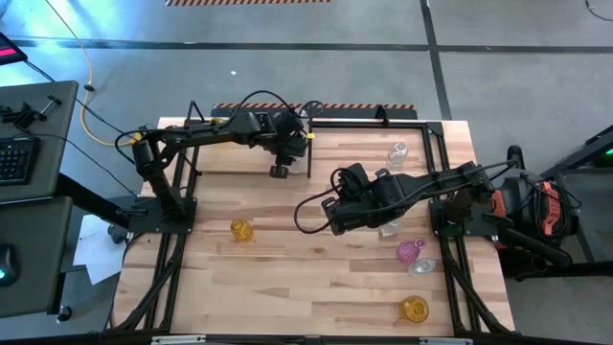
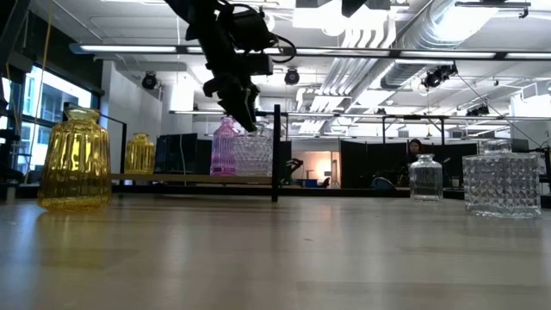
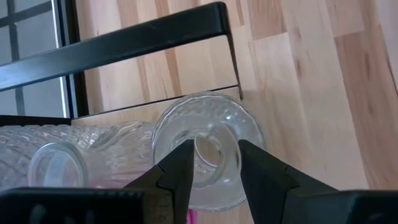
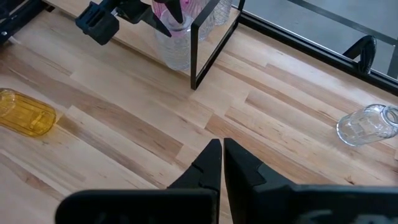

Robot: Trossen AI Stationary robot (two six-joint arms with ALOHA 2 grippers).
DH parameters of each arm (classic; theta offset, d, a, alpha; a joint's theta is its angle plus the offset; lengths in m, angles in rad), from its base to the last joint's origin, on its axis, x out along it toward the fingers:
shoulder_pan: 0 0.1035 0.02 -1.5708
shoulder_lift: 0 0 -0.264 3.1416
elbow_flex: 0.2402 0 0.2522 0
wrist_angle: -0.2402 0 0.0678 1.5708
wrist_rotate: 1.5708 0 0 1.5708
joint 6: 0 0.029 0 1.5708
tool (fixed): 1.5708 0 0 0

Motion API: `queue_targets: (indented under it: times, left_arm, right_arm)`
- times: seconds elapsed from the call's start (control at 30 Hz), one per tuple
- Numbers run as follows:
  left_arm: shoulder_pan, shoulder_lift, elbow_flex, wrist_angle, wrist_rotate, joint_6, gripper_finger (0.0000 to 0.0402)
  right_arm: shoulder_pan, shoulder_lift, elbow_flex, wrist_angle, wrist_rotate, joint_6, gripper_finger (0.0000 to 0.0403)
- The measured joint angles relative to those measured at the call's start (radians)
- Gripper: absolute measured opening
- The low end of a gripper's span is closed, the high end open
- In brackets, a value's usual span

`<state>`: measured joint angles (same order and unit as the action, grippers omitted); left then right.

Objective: Sort vases onto shelf
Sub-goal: Put the transparent vase on the shelf aligned with the other transparent vases

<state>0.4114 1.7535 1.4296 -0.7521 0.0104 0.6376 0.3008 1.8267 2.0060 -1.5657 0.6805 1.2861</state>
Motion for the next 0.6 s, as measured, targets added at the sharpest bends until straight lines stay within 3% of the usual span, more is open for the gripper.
queue_targets:
  times: [0.6]
  left_arm:
    - [-0.008,-0.021,-0.001,0.017,-0.032,-0.004,0.0118]
  right_arm:
    - [0.000,0.000,0.000,0.015,0.000,0.000,0.0000]
